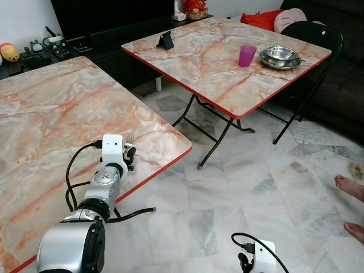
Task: Setting the table
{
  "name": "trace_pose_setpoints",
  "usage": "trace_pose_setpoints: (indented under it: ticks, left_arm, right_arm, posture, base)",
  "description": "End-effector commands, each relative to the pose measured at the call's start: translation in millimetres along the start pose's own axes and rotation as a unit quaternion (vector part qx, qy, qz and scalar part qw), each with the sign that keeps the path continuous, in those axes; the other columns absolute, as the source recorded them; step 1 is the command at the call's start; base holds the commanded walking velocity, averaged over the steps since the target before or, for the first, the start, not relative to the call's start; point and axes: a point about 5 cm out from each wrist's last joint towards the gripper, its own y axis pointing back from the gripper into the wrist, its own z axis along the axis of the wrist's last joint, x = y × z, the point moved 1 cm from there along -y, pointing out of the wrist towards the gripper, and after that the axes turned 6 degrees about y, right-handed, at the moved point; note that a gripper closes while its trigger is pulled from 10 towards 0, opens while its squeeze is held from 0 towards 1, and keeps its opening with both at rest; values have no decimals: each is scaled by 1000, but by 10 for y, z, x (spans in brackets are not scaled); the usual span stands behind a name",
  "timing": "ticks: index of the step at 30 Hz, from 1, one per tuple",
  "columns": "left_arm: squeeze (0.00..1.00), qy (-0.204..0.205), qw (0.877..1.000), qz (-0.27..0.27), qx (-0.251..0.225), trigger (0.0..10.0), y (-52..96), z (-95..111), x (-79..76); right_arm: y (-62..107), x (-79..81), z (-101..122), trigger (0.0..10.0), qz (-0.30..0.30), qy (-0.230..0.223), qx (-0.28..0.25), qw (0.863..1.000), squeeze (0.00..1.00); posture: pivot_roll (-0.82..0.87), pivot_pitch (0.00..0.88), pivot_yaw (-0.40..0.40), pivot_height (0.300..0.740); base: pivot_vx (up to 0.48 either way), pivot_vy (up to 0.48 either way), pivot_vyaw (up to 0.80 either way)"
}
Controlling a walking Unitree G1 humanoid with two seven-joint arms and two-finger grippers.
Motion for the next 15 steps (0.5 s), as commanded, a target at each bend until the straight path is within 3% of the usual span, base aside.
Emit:
trace_pose_setpoints:
  ticks: [1,15]
  left_arm:
    - [0,2,1000,3,-8,10000,-16,54,-11]
    - [0,-60,998,4,30,10000,26,-148,-44]
  right_arm:
    - [14,-29,-45,10000,-3,-1,4,1000,0]
    - [33,1,-103,10000,-1,4,11,1000,0]
  posture:
    - [18,0,-55,740]
    - [7,0,-59,740]
  base:
    - [0,0,0]
    - [0,0,0]
